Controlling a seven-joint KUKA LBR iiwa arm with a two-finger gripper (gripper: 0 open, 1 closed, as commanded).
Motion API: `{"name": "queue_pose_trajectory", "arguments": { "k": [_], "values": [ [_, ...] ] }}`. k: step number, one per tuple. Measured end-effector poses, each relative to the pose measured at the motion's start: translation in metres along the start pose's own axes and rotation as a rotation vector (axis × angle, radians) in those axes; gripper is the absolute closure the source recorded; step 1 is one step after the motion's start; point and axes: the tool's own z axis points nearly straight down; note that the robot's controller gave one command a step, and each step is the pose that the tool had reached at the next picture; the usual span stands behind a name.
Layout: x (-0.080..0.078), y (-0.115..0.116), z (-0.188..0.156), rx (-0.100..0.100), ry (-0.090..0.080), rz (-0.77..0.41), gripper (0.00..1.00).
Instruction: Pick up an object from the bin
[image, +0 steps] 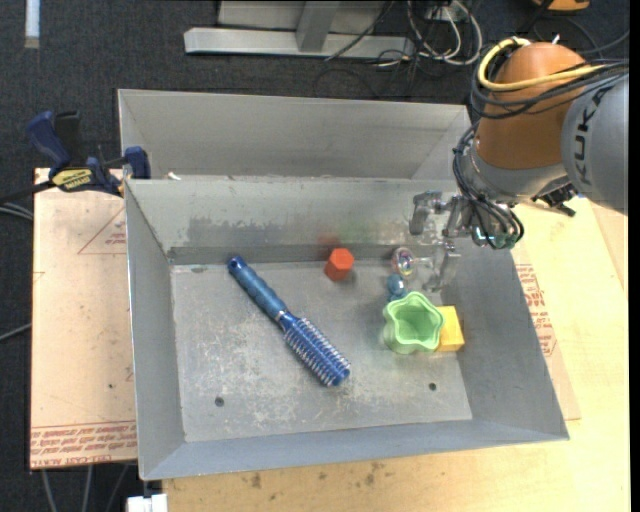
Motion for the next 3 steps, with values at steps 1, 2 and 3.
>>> {"name": "queue_pose_trajectory", "arguments": {
  "k": [1,2,3],
  "values": [
    [0.036,-0.022,0.048,0.000,-0.003,0.222,0.00],
    [0.066,-0.016,0.126,0.000,-0.003,0.202,0.00],
    [0.062,-0.016,0.118,0.000,-0.016,0.199,1.00]
  ]
}}
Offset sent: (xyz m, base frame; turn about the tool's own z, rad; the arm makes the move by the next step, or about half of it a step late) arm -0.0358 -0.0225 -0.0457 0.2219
